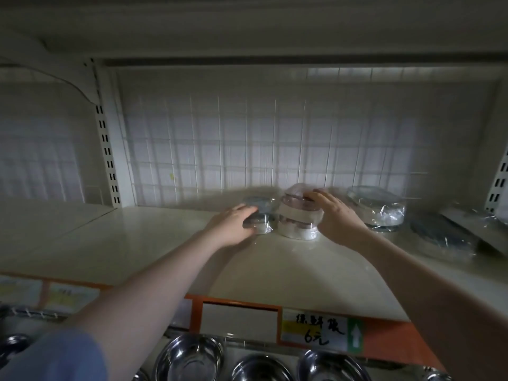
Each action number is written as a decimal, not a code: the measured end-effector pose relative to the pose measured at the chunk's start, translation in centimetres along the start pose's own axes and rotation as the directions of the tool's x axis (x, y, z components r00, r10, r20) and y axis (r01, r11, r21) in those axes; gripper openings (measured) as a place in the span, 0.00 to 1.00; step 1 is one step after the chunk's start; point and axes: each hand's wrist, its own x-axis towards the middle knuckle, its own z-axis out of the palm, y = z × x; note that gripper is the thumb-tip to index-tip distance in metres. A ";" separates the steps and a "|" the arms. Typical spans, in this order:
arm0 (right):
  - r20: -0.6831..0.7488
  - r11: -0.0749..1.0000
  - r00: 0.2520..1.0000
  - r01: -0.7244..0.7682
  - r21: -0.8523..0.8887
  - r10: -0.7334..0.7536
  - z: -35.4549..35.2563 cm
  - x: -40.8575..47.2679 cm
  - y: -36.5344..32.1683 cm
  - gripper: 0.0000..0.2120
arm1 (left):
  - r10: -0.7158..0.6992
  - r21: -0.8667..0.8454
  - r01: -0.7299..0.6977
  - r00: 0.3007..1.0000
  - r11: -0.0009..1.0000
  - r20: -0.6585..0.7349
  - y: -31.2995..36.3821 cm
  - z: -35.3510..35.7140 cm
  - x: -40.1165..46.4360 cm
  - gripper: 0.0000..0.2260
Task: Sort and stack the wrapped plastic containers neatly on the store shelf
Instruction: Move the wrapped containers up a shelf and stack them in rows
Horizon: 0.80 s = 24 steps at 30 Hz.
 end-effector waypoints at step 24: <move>-0.033 0.912 0.927 -0.361 0.196 0.374 -0.6 2.9 -4.8 0.36 | -0.260 0.102 0.275 0.955 0.956 -0.139 1.6 -2.9 -2.0 0.31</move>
